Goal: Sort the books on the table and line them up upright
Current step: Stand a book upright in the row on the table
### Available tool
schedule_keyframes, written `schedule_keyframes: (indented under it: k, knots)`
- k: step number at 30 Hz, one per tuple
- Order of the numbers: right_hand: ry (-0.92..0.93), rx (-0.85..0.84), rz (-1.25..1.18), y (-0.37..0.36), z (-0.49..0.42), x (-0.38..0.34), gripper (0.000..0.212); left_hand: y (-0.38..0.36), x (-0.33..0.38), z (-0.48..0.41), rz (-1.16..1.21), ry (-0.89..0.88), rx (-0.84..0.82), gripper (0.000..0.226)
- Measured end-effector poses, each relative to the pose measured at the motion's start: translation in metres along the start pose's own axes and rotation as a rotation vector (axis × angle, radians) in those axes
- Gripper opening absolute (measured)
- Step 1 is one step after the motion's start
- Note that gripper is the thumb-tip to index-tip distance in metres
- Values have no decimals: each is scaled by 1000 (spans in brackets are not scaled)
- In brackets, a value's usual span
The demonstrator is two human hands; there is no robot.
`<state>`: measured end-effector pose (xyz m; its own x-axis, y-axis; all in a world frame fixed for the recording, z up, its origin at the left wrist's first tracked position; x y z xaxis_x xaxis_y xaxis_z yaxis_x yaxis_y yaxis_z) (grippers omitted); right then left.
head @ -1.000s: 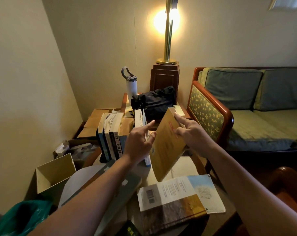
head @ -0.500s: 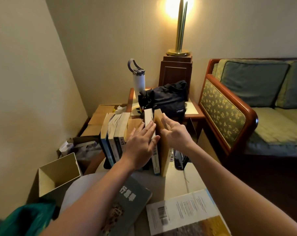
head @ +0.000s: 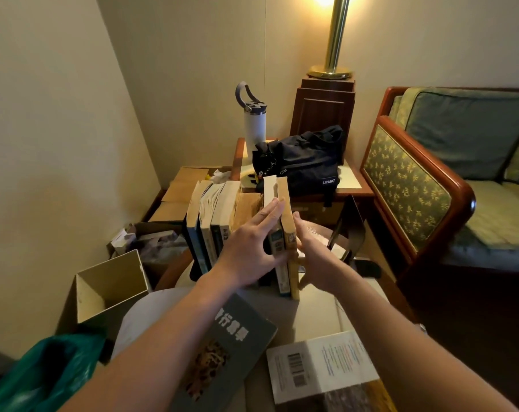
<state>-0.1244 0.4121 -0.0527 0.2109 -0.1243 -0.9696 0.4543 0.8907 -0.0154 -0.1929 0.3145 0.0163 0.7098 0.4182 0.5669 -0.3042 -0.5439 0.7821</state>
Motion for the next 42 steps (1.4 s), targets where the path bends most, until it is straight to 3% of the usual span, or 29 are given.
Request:
schedule_keyframes:
  k: [3,8,14,22,42]
  knots:
    - [-24,25,-74,-6,1,32,42,-1,-1,0,-25,-16,58,88]
    - [48,32,-132,-12,-12,54,55,0,-1,-2,-26,-30,91,86]
    - [85,-6,-93,-15,-23,48,55,4,-4,-3,-47,-49,160,82]
    - [119,31,23,-10,-16,44,60,7,-4,-6,-75,-128,100,83]
    - [245,58,199,-3,79,1,53,8,14,64,-117,13,93,87]
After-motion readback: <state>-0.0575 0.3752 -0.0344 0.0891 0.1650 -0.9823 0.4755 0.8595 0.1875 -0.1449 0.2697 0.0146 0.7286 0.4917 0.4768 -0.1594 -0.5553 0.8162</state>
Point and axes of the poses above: each hand's wrist, its own z-axis away from the middle knuckle, its own y-axis out of the back of the hand, x = y × z, the point moved 8 cm from there along -z, towards the middle knuckle, and after that the axes turned 14 degrees about y, right-handed, at the moved point
